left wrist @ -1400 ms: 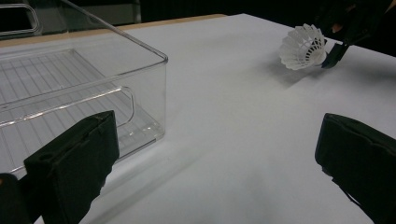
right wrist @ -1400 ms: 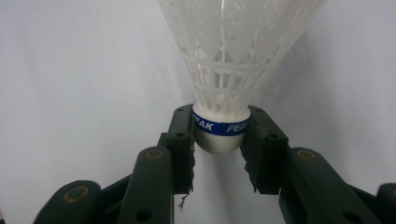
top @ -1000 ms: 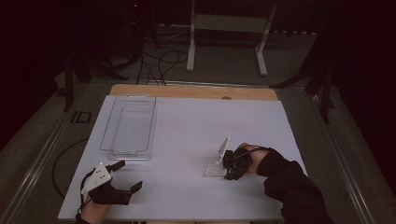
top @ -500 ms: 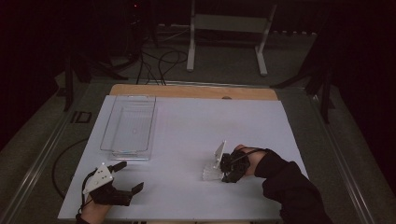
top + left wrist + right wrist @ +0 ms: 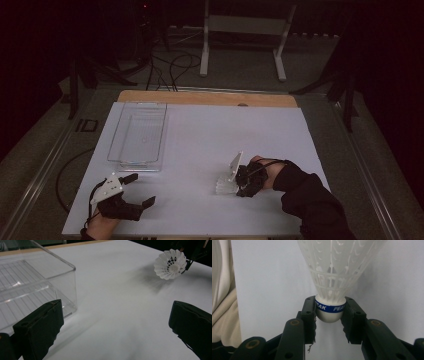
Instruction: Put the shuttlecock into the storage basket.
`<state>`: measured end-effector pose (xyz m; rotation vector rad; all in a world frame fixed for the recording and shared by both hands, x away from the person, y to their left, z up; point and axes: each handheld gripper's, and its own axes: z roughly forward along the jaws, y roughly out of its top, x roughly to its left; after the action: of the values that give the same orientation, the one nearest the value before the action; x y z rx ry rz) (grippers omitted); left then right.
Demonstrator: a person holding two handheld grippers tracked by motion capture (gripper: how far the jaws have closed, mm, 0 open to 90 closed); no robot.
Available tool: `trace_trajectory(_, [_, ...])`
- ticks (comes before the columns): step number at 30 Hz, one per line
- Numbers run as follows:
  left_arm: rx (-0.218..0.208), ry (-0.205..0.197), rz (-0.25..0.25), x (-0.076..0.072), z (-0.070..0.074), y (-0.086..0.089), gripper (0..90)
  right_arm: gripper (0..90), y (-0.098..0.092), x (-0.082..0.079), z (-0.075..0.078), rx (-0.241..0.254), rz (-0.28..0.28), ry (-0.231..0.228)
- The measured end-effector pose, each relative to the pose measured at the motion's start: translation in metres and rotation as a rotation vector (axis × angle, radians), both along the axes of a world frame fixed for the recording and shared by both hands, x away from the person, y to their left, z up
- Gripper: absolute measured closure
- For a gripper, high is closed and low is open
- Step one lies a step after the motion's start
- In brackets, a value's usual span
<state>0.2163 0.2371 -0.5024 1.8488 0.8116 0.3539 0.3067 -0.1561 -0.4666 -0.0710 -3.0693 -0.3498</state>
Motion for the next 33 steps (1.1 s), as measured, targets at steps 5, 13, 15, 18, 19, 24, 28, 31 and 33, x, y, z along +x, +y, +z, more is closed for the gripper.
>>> trace_trajectory(5, [-0.002, 0.004, 0.001, 0.004, 0.012, -0.002, 0.5, 65.9, 0.000, 0.001, 0.003, -0.001, -0.001, -0.008])
trace_trajectory(13, [0.063, 0.049, -0.032, 0.016, 0.033, -0.011, 0.5, 66.0, -0.002, 0.002, 0.004, -0.002, -0.015, -0.010])
trace_trajectory(15, [0.075, 0.059, -0.041, 0.019, 0.037, -0.013, 0.5, 65.9, -0.002, 0.002, 0.004, -0.002, -0.010, -0.011])
trace_trajectory(18, [0.103, 0.072, -0.058, 0.023, 0.043, -0.019, 0.5, 65.9, -0.002, 0.002, 0.006, -0.005, -0.017, -0.014])
trace_trajectory(19, [0.103, 0.072, -0.058, 0.023, 0.043, -0.019, 0.5, 65.9, -0.002, 0.002, 0.006, -0.005, -0.017, -0.014])
trace_trajectory(24, [0.143, 0.084, -0.090, 0.029, 0.051, -0.029, 0.5, 65.9, -0.002, 0.001, 0.010, 0.000, -0.013, -0.023])
trace_trajectory(28, [0.150, 0.081, -0.102, 0.031, 0.056, -0.033, 0.5, 65.9, -0.001, 0.001, 0.012, 0.008, -0.010, -0.026])
trace_trajectory(31, [0.163, 0.085, -0.122, 0.036, 0.060, -0.037, 0.5, 65.9, 0.000, -0.001, 0.012, 0.004, -0.002, -0.029])
trace_trajectory(33, [0.179, 0.100, -0.134, 0.039, 0.061, -0.040, 0.6, 65.9, 0.000, -0.001, 0.012, 0.000, -0.007, -0.026])
